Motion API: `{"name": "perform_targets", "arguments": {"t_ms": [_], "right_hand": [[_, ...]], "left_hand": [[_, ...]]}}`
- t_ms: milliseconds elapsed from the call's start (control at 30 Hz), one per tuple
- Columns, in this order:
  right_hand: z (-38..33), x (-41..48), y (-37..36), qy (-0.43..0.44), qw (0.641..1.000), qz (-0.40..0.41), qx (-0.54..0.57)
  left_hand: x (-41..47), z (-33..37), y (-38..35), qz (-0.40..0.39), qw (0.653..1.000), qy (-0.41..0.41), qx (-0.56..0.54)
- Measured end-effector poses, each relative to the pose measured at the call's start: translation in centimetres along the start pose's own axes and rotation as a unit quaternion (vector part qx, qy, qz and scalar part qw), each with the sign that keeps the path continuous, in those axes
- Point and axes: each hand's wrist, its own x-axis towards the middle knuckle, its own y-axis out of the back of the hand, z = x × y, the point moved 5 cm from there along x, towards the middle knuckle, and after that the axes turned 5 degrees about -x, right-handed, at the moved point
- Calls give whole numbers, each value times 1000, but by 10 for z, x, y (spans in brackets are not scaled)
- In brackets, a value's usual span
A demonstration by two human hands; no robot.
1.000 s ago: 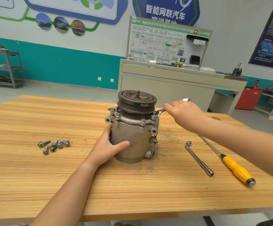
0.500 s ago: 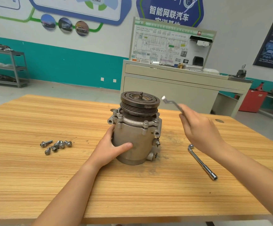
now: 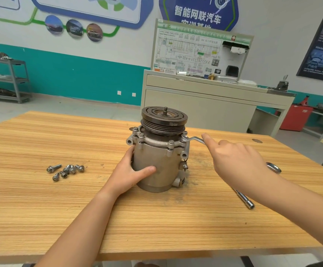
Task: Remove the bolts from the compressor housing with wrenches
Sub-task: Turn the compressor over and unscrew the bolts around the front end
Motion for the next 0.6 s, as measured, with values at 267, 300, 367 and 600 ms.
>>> {"name": "perform_targets", "arguments": {"t_ms": [267, 300, 367, 600], "right_hand": [[-7, 5, 16, 36, 997, -68, -16], [-5, 6, 18, 39, 996, -81, -11], [-6, 8, 24, 54, 994, -90, -31], [-11, 11, 15, 78, 991, -64, -84]], "left_hand": [[0, 1, -1, 0, 1000, -4, -7], [0, 2, -1, 0, 1000, -5, -8], [0, 2, -1, 0, 1000, -7, -9], [0, 2, -1, 1, 1000, -14, -14]]}}
